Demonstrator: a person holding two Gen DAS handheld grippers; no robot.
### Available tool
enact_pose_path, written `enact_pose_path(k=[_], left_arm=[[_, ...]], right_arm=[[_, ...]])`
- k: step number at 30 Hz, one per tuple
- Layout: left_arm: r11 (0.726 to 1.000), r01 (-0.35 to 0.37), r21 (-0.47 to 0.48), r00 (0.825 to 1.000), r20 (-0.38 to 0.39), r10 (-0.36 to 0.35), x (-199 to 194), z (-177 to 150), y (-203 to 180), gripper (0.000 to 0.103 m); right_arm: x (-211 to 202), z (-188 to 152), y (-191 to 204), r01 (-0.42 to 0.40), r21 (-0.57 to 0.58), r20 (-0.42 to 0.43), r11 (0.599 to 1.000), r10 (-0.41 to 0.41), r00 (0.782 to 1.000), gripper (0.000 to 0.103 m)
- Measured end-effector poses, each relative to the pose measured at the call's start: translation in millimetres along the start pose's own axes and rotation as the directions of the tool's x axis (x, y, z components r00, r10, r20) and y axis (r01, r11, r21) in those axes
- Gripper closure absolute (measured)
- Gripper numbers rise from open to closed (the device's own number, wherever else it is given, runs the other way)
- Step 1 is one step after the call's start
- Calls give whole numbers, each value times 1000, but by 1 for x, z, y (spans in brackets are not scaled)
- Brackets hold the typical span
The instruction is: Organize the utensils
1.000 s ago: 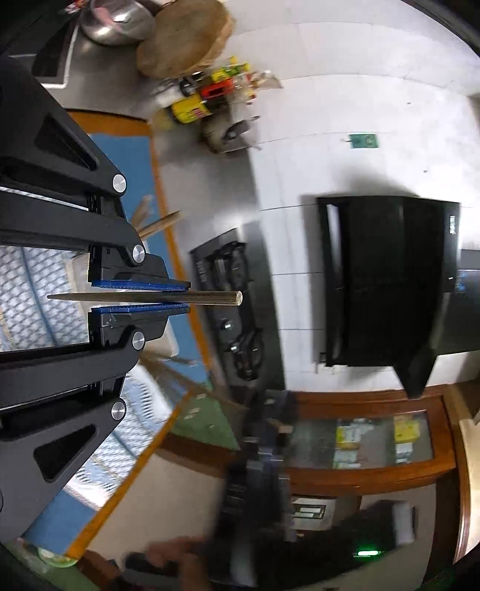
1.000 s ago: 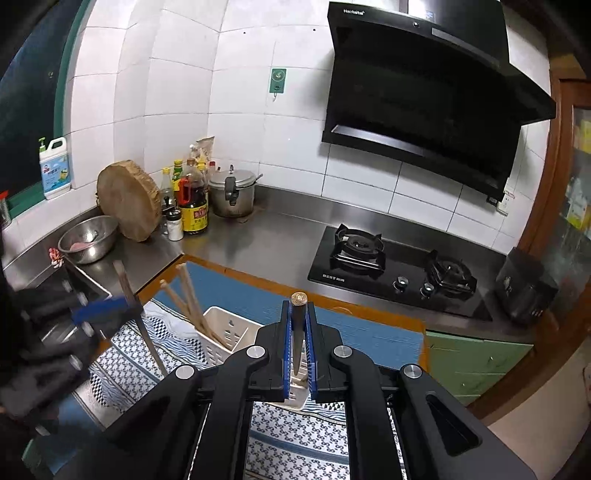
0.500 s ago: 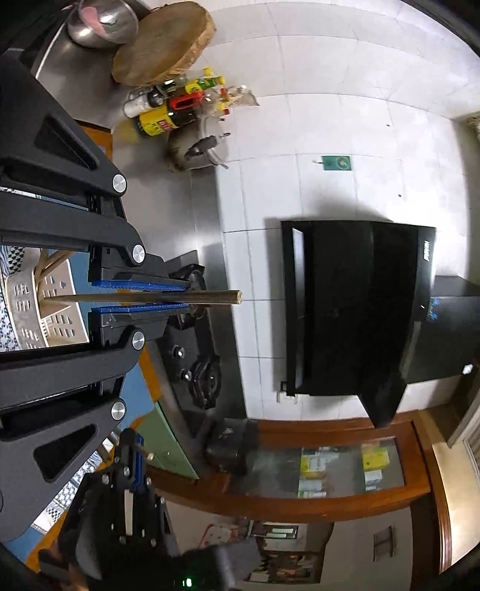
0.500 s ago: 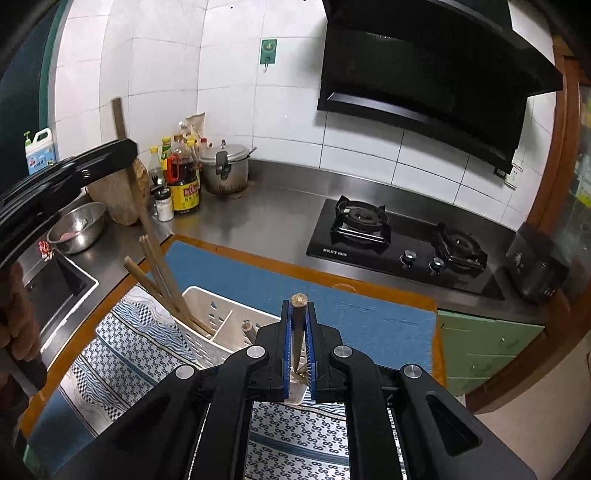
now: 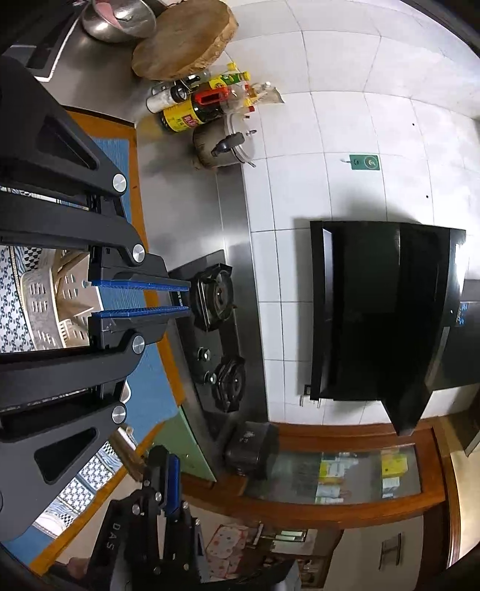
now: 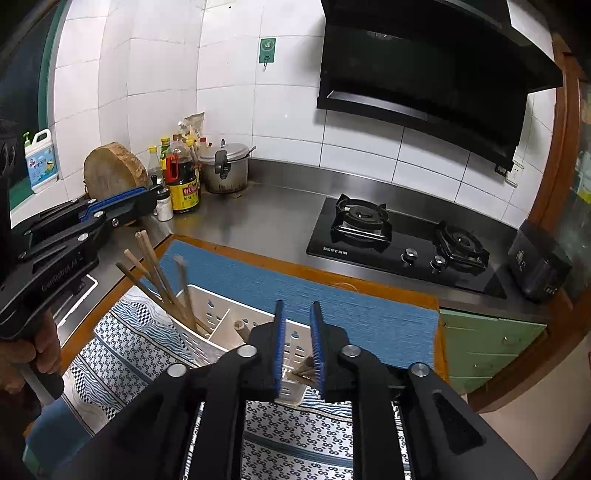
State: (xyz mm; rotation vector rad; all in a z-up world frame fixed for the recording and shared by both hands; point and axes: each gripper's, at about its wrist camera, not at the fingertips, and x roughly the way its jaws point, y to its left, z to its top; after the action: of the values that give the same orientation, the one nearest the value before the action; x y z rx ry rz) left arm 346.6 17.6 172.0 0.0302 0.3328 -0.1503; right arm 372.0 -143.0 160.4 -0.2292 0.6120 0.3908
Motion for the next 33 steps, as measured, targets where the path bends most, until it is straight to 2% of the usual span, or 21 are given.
enact_pose_path(k=[2,4,6,10,12,16,18,21,24,27,30,33], left_arm=[[1000,6,3,1000,1,-6,-8,-1,-2,93],[1000,6,4,1000,2,-6,-16,-2,-3,87],[1000,7,0,1000,5,-7,-27,-6,-3,75],[1000,17,-18,1000,8,-16,-48,-17,-3,66],[1000,14,-24,1000,5,-14,-60,-25,-2,61],[999,22,-42,1000,-8,-22,-81,-43,0,57],[999,18,-51,1000,-16,-18,-89,-53,1,51],[998,14,-64,999,-29,-16,-101,-67,4,47],[998,5,-66,999,-39,-8,-112,-80,4,42],[998,3,-69,999,-46,-7,-121,-90,4,37],[997,1,-78,999,-49,-5,-132,-97,2,31],[997,-8,-74,999,-45,5,-142,-104,0,25]], right_arm=[[-7,0,0,-3,4,10,1000,3,1000,80],[-17,-2,1,-5,7,20,1000,4,1000,74],[-26,-5,4,-5,7,27,1000,5,1000,71],[-41,-20,11,-7,1,31,1000,7,999,60],[-49,-29,15,-11,4,32,1000,11,999,58],[-61,-49,23,-12,7,33,1000,11,999,51],[-66,-59,25,-19,13,27,1000,19,999,50],[-75,-73,31,-19,17,29,1000,19,999,41],[-84,-84,36,-25,21,31,999,24,999,40],[-91,-93,41,-28,23,38,999,27,999,33],[-98,-101,44,-34,29,42,999,33,999,31],[-104,-112,48,-32,36,47,999,31,998,26]])
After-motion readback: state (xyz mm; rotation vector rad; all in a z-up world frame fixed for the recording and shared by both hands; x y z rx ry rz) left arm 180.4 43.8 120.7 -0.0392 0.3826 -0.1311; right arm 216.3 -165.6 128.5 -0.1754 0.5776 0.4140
